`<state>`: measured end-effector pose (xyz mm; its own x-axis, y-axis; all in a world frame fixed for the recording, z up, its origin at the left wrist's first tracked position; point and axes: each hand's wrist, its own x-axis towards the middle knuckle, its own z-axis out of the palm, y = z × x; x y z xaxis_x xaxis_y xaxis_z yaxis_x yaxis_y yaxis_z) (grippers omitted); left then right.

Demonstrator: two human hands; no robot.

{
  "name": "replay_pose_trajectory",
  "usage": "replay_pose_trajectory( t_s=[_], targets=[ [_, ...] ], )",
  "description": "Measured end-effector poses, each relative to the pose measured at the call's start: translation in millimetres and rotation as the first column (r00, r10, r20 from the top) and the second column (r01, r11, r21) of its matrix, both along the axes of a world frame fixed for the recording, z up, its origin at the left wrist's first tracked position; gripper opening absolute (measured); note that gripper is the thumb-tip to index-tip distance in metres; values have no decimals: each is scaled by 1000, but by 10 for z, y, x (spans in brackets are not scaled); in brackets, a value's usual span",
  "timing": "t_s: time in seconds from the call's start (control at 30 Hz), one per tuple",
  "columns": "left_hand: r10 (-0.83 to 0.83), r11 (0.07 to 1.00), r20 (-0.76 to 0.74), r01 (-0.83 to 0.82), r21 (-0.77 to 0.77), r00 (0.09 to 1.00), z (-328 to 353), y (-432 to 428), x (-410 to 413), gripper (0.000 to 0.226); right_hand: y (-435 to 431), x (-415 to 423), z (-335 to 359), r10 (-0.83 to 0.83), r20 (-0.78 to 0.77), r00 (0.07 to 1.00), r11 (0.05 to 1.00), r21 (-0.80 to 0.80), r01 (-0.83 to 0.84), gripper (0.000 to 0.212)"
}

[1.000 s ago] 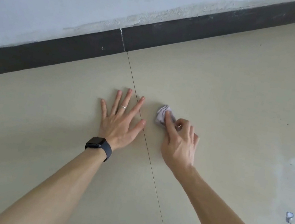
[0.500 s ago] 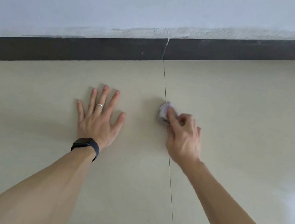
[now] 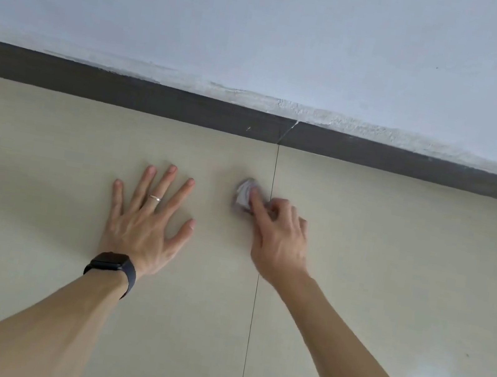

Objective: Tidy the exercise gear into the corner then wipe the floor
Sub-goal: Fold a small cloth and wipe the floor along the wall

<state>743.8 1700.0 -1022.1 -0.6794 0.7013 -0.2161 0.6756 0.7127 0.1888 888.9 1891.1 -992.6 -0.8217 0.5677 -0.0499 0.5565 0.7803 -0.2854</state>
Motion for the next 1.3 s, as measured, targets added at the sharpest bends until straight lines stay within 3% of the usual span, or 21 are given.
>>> replay_pose_trajectory(
  t_s=[0.07, 0.1, 0.13, 0.17, 0.2, 0.27, 0.3, 0.33, 0.4, 0.47, 0.53, 0.57, 0.6, 0.67, 0.73, 0.8, 0.93, 1.07, 1.13, 1.23, 1.3],
  targets=[
    [-6, 1000, 2, 6, -3, 1000, 3, 6, -4, 68, 236, 88, -51, 399, 37, 916, 912, 90, -400, 69],
    [-11, 1000, -1, 11, -7, 1000, 2, 7, -4, 69, 459, 112, -69, 407, 59, 911, 902, 130, -412, 71],
    [-13, 1000, -6, 13, -7, 1000, -3, 4, -3, 70, 656, 111, -75, 286, 61, 956, 940, 177, -292, 69],
    [-11, 1000, -10, 11, -6, 1000, -6, -1, -4, 70, 840, 87, -82, 37, 34, 999, 977, 210, -43, 65],
    [-9, 1000, -14, 9, -4, 1000, -6, 0, -5, 71, 1008, 50, -78, -274, -6, 962, 944, 189, 270, 61],
    [-5, 1000, -20, 5, 1, 1000, -10, 3, -3, 72, 1173, -128, -77, -741, -21, 671, 670, 36, 741, 56],
    [-4, 1000, -21, 4, 0, 1000, -9, 5, -1, 72, 1153, -259, -81, -819, 10, 574, 574, 1, 819, 55],
    [-5, 1000, -21, 5, -1, 1000, -11, 13, 2, 72, 1058, -385, -75, -827, 46, 560, 560, -7, 828, 54],
    [0, 1000, -21, 0, -3, 1000, -7, 13, 1, 72, 700, -580, -40, -662, 14, 750, 750, 0, 662, 53],
    [2, 1000, -9, -2, -8, 1000, 14, 23, -5, 72, 234, -590, -34, -227, -15, 974, 971, 70, 228, 56],
    [2, 1000, 1, -2, -2, 1000, 24, 28, -9, 73, 69, -440, -68, 204, 26, 979, 971, 124, -206, 58],
    [-2, 1000, 5, 2, -4, 1000, 28, 24, -11, 73, 189, -358, -77, 291, 52, 955, 945, 141, -295, 59],
    [-6, 1000, 3, 6, -5, 1000, 23, 19, -4, 73, 379, -292, -73, 276, 70, 959, 940, 187, -284, 59],
    [-6, 1000, -8, 6, -9, 1000, 20, 20, -1, 73, 800, -233, -28, 1, 40, 999, 966, 260, -11, 53],
    [-8, 1000, 6, 8, -2, 1000, 31, 27, -8, 72, 1122, -234, 30, -286, 32, 958, 942, 192, 275, 43],
    [-18, 1000, 16, 18, -6, 1000, 44, 23, -9, 72, 1064, -237, 58, -337, 43, 941, 936, 124, 329, 42],
    [-4, 1000, 25, 5, -30, 1000, 51, 18, -12, 71, 62, 441, 34, 35, -36, 999, 998, 55, -33, 59],
    [-6, 999, 32, 7, -33, 999, 81, 13, -3, 71, -770, 1345, 75, 509, 11, 861, 860, -49, -507, 67],
    [4, 999, 39, -3, -33, 999, 97, 17, -8, 70, -568, 1282, 80, 557, 27, 830, 831, -19, -556, 66],
    [16, 998, 48, -13, -62, 999, 95, 31, 14, 67, -17, 934, 58, 117, 7, 993, 992, 51, -117, 67],
    [9, 998, 34, -6, -66, 999, 74, 20, 15, 67, 237, 819, 20, -233, -18, 972, 972, 8, 233, 64]
  ],
)
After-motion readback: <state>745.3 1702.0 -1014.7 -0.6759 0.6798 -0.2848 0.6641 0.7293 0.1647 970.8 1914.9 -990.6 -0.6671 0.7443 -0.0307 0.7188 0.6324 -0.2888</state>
